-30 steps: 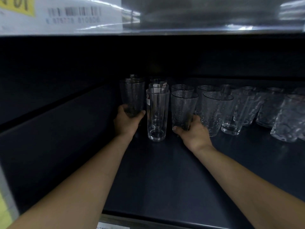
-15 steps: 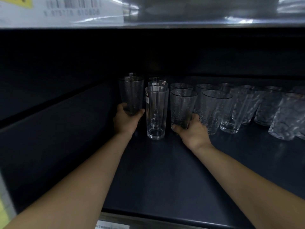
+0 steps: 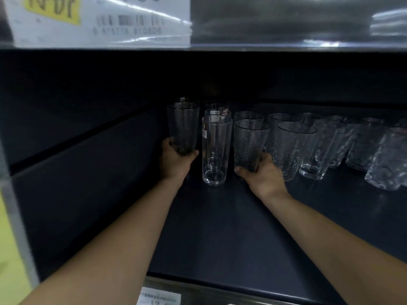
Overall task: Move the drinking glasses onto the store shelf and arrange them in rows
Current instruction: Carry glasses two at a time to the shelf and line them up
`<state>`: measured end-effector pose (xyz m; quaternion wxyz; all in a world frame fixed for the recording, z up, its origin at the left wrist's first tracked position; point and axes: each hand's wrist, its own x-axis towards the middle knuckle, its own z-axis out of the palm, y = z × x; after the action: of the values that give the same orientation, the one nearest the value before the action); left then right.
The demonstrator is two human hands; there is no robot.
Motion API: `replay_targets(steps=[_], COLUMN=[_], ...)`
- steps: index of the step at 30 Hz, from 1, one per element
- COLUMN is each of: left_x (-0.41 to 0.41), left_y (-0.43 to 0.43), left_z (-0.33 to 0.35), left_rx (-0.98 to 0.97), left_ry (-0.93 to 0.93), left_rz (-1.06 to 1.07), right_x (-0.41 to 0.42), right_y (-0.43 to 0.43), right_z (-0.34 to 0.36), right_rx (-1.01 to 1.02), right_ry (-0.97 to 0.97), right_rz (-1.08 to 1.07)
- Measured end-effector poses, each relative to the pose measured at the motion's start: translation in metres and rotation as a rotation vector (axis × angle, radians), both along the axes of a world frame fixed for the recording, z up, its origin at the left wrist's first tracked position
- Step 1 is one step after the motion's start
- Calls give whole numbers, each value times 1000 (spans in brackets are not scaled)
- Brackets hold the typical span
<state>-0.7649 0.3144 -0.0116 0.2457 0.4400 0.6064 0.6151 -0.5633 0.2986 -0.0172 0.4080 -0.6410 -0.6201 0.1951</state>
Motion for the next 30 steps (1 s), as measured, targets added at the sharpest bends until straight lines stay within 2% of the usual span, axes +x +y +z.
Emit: replay_targets(steps=[5, 9, 14, 17, 24, 30], left_x=[9, 32, 57, 76, 139, 218], left_y=[-25, -62, -109, -148, -240, -293], left_z=[1, 12, 19, 20, 21, 15], left_rx=[-17, -84, -171, -140, -86, -96], left_ry=[-65, -203, -370, -378, -285, -265], left_rz=[11, 39, -34, -94, -422, -687], right_x=[2, 13, 47, 75, 168, 240], right_y=[-1, -30, -97, -142, -274, -386], right_z=[2, 17, 30, 40, 52, 34], right_rx=[-48, -173, -305, -311, -104, -2], right_ry=[55, 266, 279, 282, 395, 536], right_rz=[35, 138, 227, 212, 11, -311])
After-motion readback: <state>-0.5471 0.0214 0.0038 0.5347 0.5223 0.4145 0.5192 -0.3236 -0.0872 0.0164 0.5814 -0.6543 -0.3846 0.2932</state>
